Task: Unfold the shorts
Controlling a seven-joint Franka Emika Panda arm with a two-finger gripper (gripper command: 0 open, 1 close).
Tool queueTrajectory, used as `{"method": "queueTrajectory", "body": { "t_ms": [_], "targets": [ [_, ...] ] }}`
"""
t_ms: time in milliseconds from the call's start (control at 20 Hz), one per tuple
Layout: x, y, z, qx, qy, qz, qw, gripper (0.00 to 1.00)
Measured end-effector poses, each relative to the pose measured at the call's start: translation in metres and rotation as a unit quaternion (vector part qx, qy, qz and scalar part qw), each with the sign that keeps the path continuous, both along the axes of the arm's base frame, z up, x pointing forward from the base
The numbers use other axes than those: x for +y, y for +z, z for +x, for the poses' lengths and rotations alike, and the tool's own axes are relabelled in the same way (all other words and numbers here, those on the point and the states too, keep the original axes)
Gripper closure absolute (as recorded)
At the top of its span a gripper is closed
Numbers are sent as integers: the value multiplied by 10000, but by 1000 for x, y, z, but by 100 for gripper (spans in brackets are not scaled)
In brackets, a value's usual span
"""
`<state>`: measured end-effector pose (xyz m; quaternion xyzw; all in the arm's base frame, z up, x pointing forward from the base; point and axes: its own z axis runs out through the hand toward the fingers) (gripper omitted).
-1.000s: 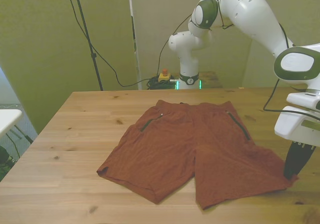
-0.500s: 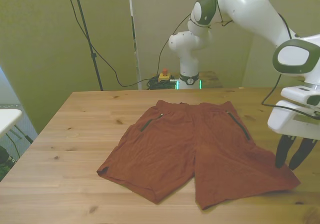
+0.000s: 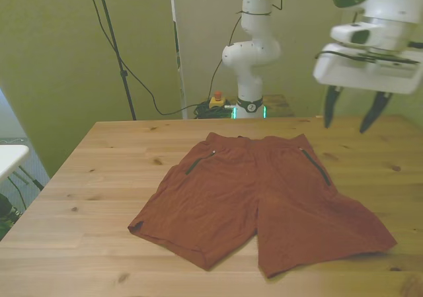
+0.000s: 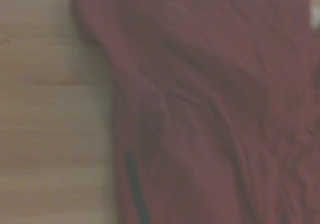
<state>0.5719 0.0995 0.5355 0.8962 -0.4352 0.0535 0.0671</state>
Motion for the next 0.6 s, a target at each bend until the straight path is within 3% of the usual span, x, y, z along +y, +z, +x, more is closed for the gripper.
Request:
{"method": "queueTrajectory", "body": {
  "t_ms": [300,450,600],
  "targets": [
    [-72,5,-94,258,-465,11,9986,0],
    [-66,-15,-135,273,-23,7,9996,0],
    [-61,-38,-166,-77,334,83,9994,0]
  ]
}}
